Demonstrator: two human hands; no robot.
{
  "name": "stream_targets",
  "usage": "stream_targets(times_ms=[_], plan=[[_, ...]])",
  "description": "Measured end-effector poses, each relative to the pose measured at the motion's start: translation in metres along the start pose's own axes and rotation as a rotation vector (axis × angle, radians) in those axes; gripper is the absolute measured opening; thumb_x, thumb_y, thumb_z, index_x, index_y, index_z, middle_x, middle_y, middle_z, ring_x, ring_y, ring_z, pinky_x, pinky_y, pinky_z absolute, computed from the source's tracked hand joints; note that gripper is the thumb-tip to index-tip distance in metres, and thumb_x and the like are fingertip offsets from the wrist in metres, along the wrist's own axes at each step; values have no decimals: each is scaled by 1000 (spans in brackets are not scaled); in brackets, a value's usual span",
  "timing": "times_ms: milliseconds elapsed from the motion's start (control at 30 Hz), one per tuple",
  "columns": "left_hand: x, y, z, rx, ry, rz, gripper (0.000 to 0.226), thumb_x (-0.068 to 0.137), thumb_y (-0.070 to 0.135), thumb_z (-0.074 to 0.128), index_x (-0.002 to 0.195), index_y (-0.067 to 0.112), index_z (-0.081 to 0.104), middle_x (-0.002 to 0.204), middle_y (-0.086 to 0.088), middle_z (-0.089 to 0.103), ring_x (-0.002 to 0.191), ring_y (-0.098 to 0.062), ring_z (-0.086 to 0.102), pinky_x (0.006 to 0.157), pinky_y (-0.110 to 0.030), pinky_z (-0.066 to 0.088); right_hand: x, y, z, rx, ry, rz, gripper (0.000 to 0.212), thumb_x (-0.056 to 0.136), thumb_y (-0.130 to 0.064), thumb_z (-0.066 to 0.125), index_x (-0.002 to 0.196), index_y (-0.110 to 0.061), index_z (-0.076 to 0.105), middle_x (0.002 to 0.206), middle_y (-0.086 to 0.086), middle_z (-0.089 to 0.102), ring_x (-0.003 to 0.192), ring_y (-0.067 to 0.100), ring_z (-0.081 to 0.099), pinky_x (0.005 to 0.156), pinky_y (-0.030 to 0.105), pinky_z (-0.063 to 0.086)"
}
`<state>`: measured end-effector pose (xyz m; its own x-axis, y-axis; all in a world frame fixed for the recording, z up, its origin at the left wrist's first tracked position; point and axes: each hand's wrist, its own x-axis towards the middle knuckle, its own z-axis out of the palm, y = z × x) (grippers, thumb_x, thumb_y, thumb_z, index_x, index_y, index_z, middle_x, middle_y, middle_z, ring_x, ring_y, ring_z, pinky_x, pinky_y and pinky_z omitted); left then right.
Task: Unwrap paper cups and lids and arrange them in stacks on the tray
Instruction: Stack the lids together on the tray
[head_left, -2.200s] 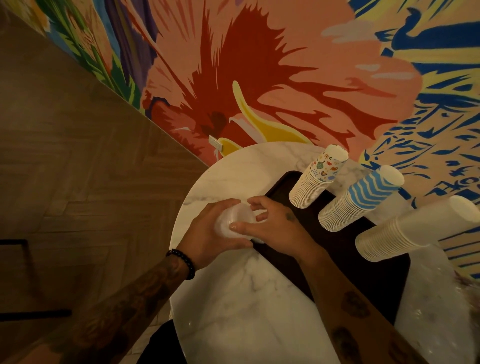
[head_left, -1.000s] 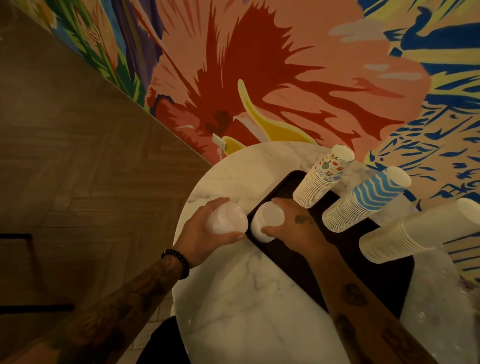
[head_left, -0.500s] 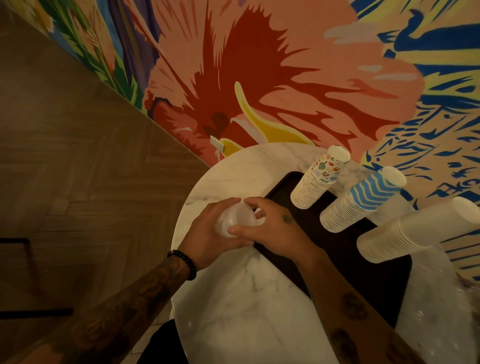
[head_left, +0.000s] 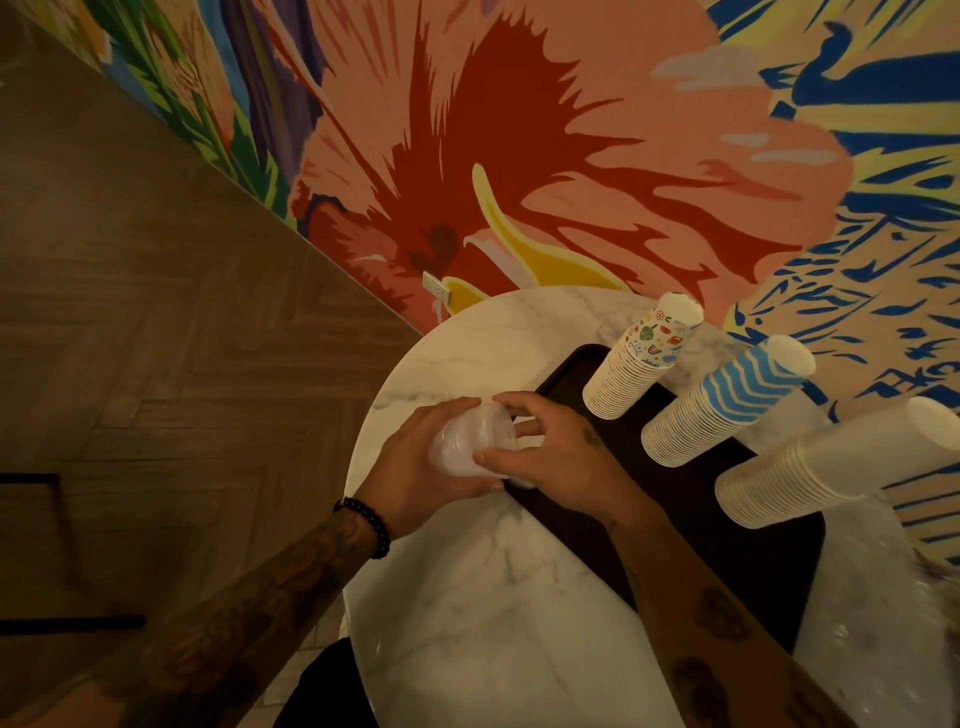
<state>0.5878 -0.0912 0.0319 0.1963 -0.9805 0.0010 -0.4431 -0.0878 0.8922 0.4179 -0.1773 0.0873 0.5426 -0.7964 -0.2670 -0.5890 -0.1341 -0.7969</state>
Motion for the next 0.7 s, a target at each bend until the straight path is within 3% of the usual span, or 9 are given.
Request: stream_targets(times_ms=[133, 267, 467, 700], plan=[[0, -4, -1, -8, 20, -27, 85, 63, 45, 90, 136, 39, 47, 132, 22, 51, 115, 5, 47, 91, -4, 33, 4, 3, -12, 71, 110, -22, 68, 75, -39, 86, 135, -38, 56, 135, -12, 52, 120, 5, 56, 93, 25, 52], [0, -10, -5, -25, 54, -62, 86, 64, 47, 89, 138, 39, 47, 136, 22, 50, 122, 1, 45, 101, -20, 38, 8, 11, -31, -105, 222, 12, 79, 79, -39, 82, 148, -32, 45, 146, -6, 47, 132, 13, 46, 108, 34, 43], [-1, -16, -7, -35, 59, -111, 87, 60, 55, 89, 135, 44, 46, 134, 19, 50, 121, -4, 45, 105, -34, 44, 13, 24, -25, -387, 115, 72, 85, 81, -36, 80, 153, -21, 37, 151, 1, 42, 138, 21, 39, 111, 36, 36], [-2, -12, -8, -45, 52, -116, 92, 58, 60, 87, 138, 40, 46, 135, 20, 49, 122, -6, 45, 106, -37, 44, 15, 34, -12, -475, 51, 152, 88, 86, -40, 76, 157, -19, 27, 158, 3, 33, 144, 23, 31, 114, 37, 32]])
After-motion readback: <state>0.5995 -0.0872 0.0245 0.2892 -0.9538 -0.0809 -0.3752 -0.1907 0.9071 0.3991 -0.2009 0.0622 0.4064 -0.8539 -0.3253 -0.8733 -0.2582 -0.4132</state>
